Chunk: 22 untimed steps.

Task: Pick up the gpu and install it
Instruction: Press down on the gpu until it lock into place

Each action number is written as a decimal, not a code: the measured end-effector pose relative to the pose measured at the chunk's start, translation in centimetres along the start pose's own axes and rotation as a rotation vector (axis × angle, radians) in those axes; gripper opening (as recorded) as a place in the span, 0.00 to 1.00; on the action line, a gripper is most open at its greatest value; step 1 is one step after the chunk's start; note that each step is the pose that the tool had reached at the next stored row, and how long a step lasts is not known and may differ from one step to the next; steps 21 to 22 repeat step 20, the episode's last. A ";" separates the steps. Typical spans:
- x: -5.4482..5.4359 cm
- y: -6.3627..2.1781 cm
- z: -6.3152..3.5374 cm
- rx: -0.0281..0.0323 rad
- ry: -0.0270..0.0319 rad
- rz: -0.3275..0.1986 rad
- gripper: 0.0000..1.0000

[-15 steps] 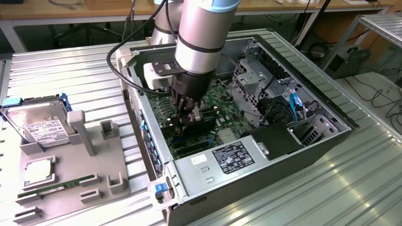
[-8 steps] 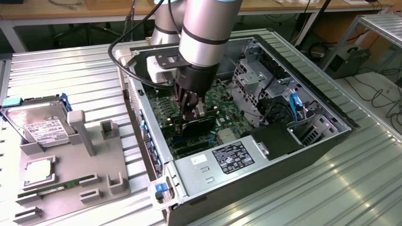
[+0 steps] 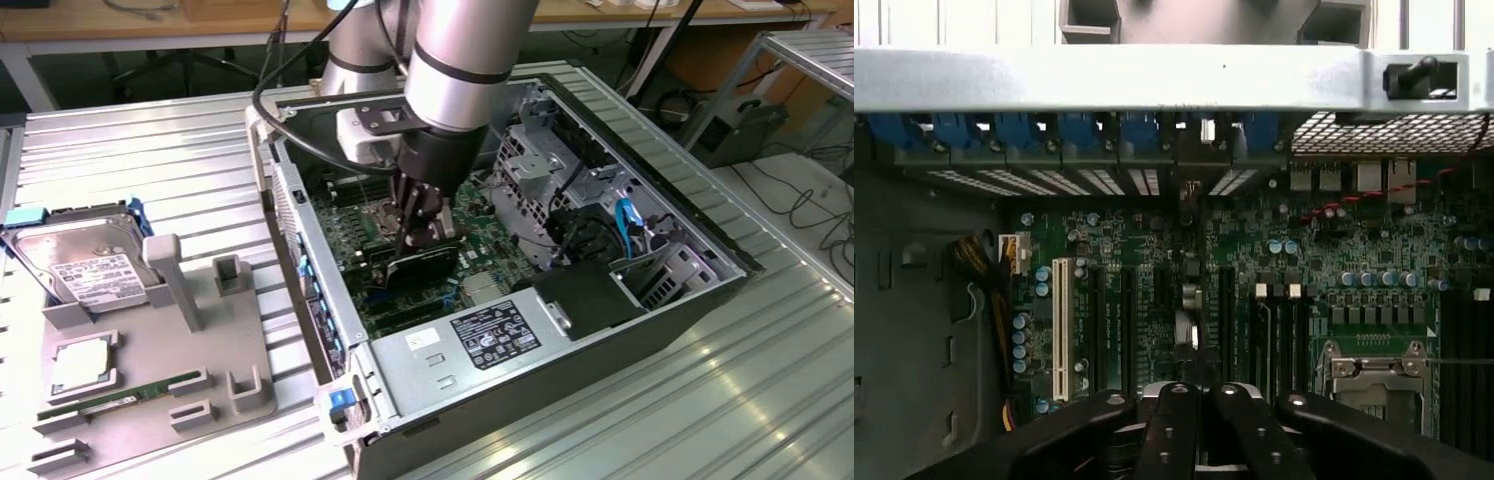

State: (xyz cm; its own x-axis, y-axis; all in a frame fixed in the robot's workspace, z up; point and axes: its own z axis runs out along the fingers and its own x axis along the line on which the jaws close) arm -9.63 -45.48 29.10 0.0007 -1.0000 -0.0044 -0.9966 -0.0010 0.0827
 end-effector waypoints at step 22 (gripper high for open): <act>0.0 -2.18 -1.52 -0.0051 -0.0031 0.000 0.11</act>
